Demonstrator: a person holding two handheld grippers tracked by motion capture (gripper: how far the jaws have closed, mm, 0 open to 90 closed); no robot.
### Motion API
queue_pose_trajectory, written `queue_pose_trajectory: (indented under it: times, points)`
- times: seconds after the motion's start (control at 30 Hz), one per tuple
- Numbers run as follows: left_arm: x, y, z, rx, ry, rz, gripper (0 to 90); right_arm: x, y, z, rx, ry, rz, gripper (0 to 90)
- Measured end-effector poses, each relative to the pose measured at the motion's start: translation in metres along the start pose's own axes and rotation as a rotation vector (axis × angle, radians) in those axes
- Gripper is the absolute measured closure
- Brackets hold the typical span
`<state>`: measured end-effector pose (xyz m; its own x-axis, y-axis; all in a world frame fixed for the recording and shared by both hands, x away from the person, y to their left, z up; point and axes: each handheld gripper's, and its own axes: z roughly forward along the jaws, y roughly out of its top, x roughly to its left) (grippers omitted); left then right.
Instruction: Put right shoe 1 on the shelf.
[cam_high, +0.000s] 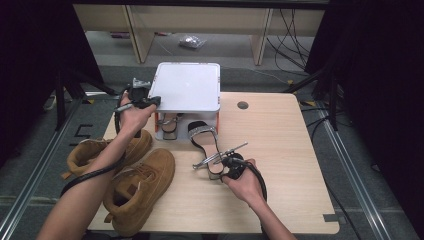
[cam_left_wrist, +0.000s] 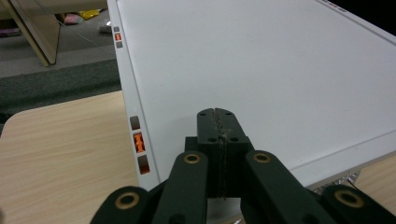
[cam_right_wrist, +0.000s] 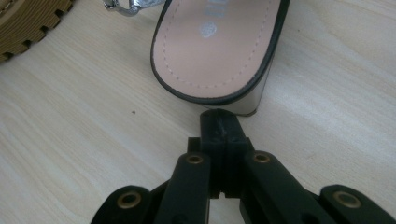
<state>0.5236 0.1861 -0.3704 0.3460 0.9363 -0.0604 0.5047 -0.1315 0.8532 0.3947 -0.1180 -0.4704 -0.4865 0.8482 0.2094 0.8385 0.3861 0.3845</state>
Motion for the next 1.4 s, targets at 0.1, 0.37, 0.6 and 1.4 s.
queue_pose_trajectory:
  times: [0.1,0.37,0.6,1.4]
  points:
    - [-0.001,0.001,0.0,0.012,0.014,0.022,89.3,-0.001,0.0,0.001,-0.013,0.012,-0.034,90.0]
    - [-0.001,0.001,-0.001,0.027,0.014,0.039,89.5,0.001,0.0,0.001,-0.003,0.022,0.007,90.0]
    - [0.0,0.001,-0.001,0.028,0.012,0.041,89.6,0.006,0.002,0.005,-0.009,0.064,0.019,90.0]
    - [0.0,0.002,-0.001,0.033,0.006,0.035,89.6,0.017,0.027,0.014,-0.108,0.079,0.066,90.0]
